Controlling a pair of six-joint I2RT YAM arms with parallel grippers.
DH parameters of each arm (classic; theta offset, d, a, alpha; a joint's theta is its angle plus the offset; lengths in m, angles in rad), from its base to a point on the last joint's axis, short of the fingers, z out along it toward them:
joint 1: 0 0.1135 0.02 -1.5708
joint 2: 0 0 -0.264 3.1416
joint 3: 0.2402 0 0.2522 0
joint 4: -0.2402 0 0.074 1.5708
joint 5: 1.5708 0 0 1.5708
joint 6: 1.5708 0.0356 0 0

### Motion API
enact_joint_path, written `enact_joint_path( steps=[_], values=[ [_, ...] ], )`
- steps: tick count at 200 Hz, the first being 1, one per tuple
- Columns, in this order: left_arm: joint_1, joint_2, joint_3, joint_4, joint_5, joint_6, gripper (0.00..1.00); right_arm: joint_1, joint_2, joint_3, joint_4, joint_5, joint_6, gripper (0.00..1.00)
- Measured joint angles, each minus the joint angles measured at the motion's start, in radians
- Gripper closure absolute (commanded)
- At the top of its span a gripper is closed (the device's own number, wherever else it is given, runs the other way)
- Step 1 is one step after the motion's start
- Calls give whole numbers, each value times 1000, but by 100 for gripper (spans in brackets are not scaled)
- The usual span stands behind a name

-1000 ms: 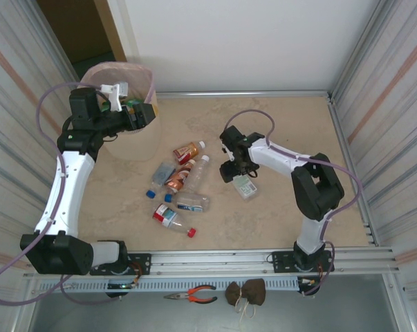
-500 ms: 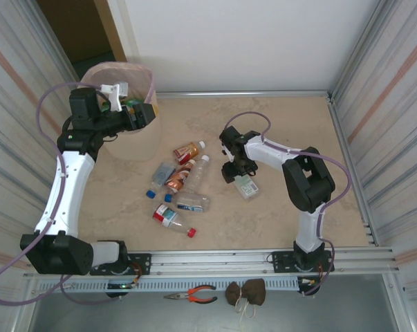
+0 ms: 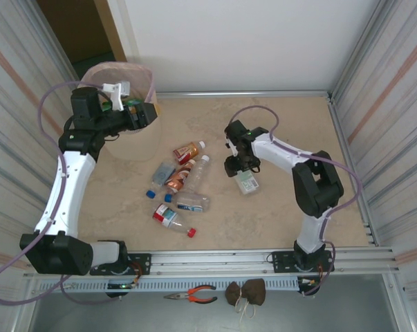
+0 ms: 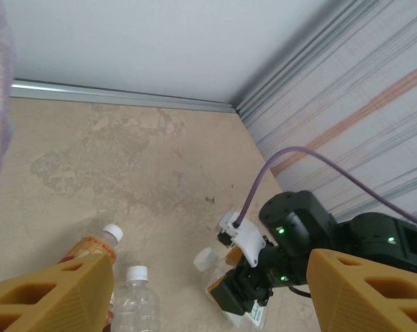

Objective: Put the plastic bottles in the bin

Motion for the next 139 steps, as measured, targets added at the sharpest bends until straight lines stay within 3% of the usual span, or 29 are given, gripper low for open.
enact_joint_path(
  steps=[62,139],
  values=[
    [-148,43,0,50,-29,-5,26,-58,-194,13,79,-92,183,38],
    [-383,186,0,113,-90,-22,26,-119,-384,-19,299,-188,488,42]
  ],
)
